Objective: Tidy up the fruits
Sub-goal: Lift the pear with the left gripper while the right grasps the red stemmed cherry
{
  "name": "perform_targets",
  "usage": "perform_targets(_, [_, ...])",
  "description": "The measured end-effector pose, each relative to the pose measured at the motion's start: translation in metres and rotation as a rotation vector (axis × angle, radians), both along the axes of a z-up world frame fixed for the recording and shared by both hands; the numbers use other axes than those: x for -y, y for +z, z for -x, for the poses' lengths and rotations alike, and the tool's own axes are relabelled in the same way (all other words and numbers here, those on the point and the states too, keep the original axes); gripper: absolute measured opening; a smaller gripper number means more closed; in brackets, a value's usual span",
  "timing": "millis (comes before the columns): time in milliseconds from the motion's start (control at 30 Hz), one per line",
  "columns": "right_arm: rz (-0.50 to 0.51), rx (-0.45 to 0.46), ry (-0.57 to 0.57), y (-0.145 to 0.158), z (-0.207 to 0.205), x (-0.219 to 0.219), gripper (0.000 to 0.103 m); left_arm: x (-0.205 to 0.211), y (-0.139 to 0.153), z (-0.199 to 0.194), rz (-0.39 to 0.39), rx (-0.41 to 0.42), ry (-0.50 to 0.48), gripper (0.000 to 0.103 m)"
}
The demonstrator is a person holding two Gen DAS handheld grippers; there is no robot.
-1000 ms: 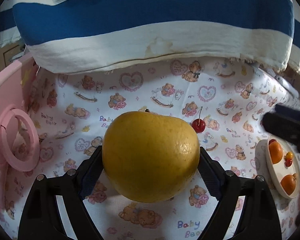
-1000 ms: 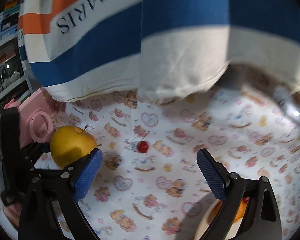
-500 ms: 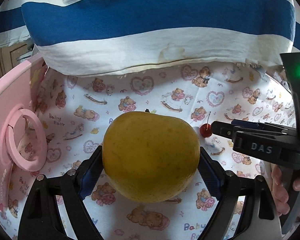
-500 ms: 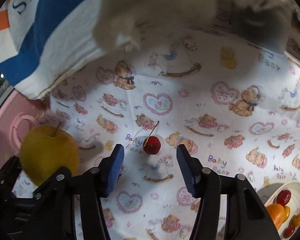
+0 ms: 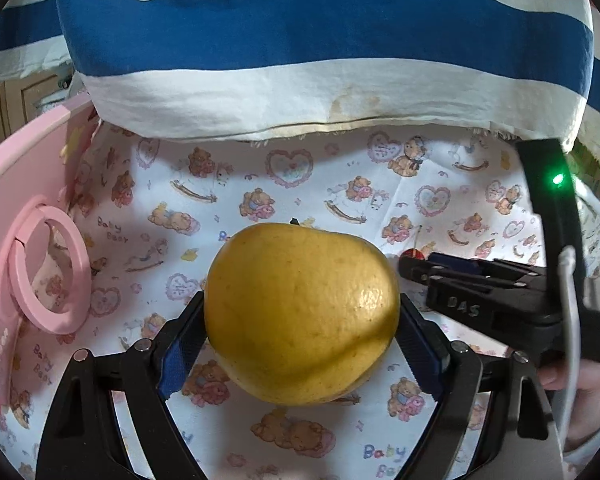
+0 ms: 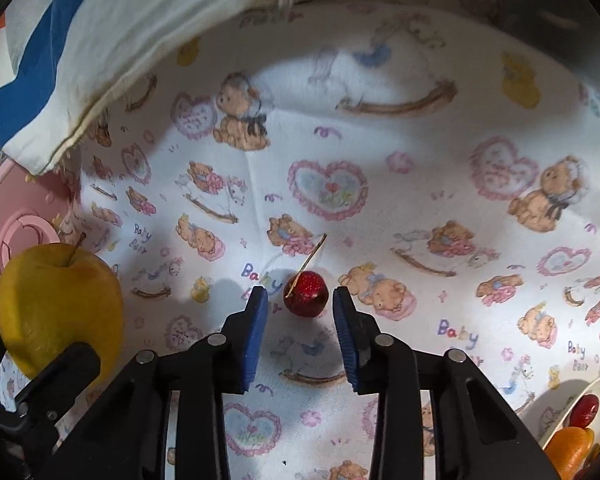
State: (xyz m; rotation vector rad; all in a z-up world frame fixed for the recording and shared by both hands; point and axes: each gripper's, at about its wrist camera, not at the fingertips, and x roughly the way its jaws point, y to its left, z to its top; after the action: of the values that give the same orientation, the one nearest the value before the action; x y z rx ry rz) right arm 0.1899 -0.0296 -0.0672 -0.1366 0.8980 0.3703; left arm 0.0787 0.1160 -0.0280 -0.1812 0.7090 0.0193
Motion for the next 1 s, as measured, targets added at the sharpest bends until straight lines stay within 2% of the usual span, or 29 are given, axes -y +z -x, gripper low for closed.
perform_targets(33, [0.000, -0.001, 0.003, -0.001, 0.000, 0.000, 0.027, 0.001, 0.000, 0.000, 0.000, 0.000, -0.003, 0.087])
perform_targets(67, [-0.007, -0.008, 0.006, -0.002, 0.000, 0.001, 0.017, 0.002, 0.001, 0.001, -0.008, 0.002, -0.003, 0.087])
perform_targets(300, [0.011, 0.027, 0.042, 0.012, 0.023, 0.011, 0.017, 0.003, 0.008, 0.008, 0.003, -0.009, -0.017, 0.087])
perform_targets(500, [-0.009, -0.035, 0.043, 0.026, 0.060, 0.048, 0.017, 0.015, 0.014, 0.016, -0.010, -0.023, -0.050, 0.087])
perform_targets(667, [0.049, -0.040, 0.060, 0.026, 0.088, 0.068, 0.017, 0.027, 0.018, 0.025, 0.001, -0.009, -0.081, 0.087])
perform_targets(767, [0.060, -0.047, 0.043, 0.025, 0.092, 0.074, 0.017, 0.035, 0.023, 0.031, 0.005, 0.022, -0.112, 0.087])
perform_targets(933, [0.053, -0.062, 0.014, 0.024, 0.086, 0.083, 0.018, 0.044, 0.022, 0.031, -0.012, 0.018, -0.134, 0.087])
perform_targets(967, [0.049, -0.068, 0.009, 0.021, 0.084, 0.083, 0.020, 0.045, 0.021, 0.031, -0.015, 0.016, -0.134, 0.087])
perform_targets(1000, [0.051, -0.078, -0.002, 0.019, 0.082, 0.083, 0.026, 0.045, 0.021, 0.030, -0.017, 0.014, -0.133, 0.087])
